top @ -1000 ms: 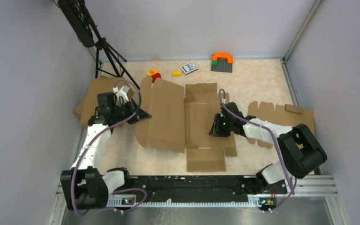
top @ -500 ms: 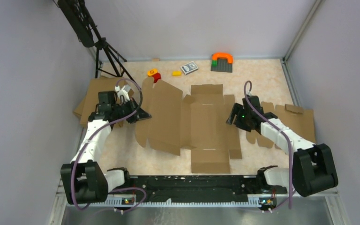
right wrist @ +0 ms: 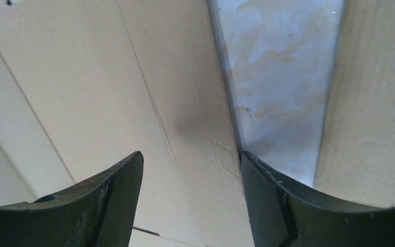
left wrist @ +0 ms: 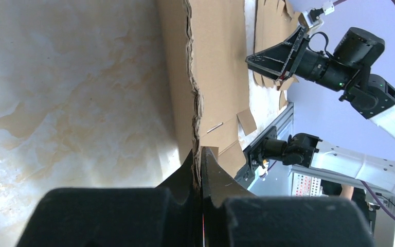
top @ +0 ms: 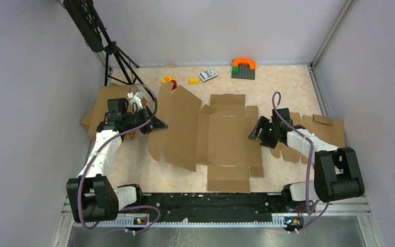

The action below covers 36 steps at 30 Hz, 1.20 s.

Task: Fold the paper box

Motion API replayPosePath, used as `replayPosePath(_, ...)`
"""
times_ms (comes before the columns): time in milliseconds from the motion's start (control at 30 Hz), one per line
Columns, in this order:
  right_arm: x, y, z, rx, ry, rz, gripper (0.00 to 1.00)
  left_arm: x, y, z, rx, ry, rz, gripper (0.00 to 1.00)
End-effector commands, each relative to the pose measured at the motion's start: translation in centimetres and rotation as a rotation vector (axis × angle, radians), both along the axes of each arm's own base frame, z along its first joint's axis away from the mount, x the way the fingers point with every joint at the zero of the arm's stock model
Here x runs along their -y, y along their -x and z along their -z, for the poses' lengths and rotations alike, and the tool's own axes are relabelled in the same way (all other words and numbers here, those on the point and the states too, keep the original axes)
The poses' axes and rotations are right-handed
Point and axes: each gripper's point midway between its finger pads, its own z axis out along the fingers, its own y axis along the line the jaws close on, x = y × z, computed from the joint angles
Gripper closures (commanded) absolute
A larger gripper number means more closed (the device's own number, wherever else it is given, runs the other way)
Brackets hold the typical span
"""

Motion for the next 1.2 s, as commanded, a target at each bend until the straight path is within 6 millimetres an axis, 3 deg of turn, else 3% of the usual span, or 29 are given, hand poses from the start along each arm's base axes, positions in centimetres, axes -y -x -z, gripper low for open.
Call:
replayPosePath(0, -1.7, 0.0, -0.4, 0.022, -0.144, -0.038, 0.33, 0.5, -0.6, -1.8, 0.073, 0.038, 0.044, 0.98)
replayPosePath(133, -2.1, -0.1, -2.3, 0.092, -0.174, -0.057, 0.36, 0.6, -0.6, -1.8, 0.073, 0.039, 0.046, 0.98)
replayPosePath(333, -3.6, 0.1, -4.5, 0.142, -0.248, -0.147, 0.48, 0.6, -0.7, -1.9, 0.074, 0.042, 0.049, 0.99)
replayPosePath(500, -2.6, 0.4, -4.0, 0.122, -0.18, -0.13, 0.49, 0.4, -0.8, -2.3, 0.082, 0.035, 0.042, 1.0)
replayPosePath(633, -0.3, 1.1, -2.8, 0.06, -0.055, -0.08, 0.36, -0.6, -1.4, -2.8, 0.096, -0.002, -0.014, 1.0)
replayPosePath(700, 0.7, 2.0, -2.5, 0.029, -0.004, -0.048, 0.31, -1.5, -1.7, -2.8, 0.093, -0.015, -0.054, 1.0)
replayPosePath(867, 0.7, 5.3, -3.2, -0.043, -0.038, -0.005, 0.29, -2.9, -2.0, -2.9, 0.101, -0.038, -0.128, 1.0)
replayPosePath(1067, -2.2, 9.6, -3.9, -0.078, -0.223, -0.059, 0.28, -3.6, -2.3, -2.2, 0.113, -0.047, -0.157, 1.0)
replayPosePath(1167, -2.8, 10.2, -3.0, -0.073, -0.264, -0.06, 0.27, -3.2, -2.2, -2.0, 0.094, -0.026, -0.125, 1.0)
